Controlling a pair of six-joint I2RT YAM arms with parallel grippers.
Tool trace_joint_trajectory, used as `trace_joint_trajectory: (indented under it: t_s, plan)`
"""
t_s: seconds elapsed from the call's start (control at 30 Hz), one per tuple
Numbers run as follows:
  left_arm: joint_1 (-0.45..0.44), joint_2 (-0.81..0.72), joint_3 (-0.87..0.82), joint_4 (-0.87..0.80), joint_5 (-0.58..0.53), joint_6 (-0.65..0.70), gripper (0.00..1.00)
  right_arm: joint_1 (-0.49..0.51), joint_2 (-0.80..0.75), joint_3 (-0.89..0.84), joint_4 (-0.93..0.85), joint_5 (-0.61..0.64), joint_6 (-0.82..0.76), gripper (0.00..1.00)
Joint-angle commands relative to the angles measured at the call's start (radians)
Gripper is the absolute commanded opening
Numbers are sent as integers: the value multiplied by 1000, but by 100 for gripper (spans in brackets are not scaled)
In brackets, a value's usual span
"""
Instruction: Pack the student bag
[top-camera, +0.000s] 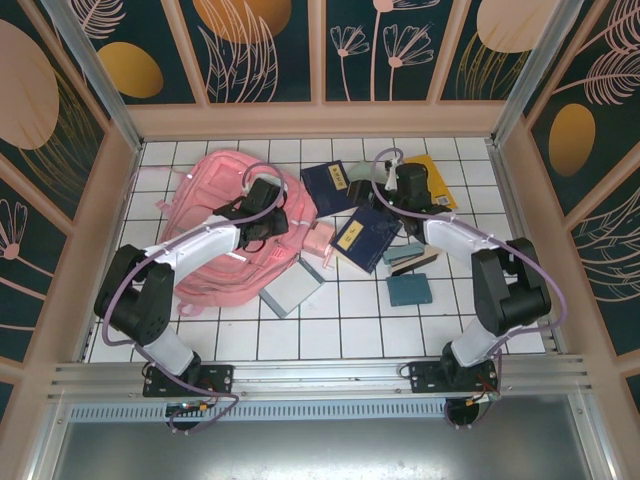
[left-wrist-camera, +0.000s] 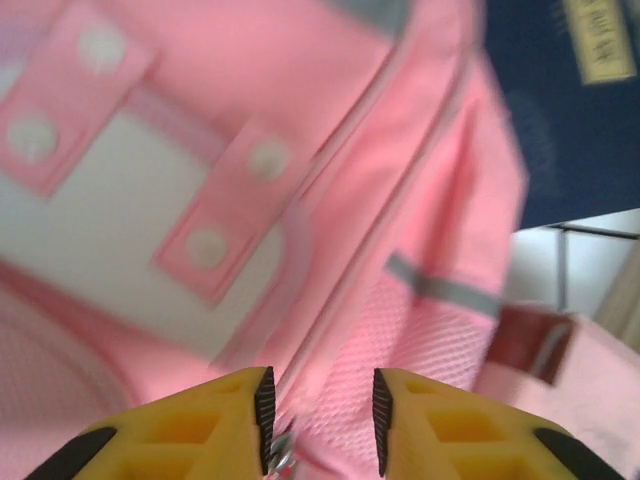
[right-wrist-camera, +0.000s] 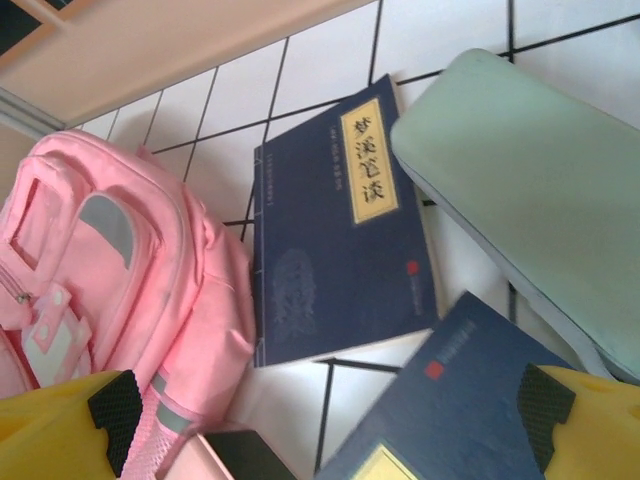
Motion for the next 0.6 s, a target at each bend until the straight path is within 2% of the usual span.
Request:
trace_joint_trajectory:
  t_s: [0.0,0.13,0.27,0.4,0.57]
  plan:
    - [4,-12,-65,-45,-49,-170,29,24,40,70,-5,-54,2,99]
    - [29,-13,-141,-54,-65,-245,26,55,61,87,1,-42,18,99]
    - [113,-7,-199,-57,-73,-226,22,77,93,129,-26,-83,38,99]
    - [212,-34,-215,-48,-118,-140,23,135,110,176,-82,-10,-12,99]
    - [303,-20,-151,-28,-138,11,25,192,130,217,-114,2,-29,99]
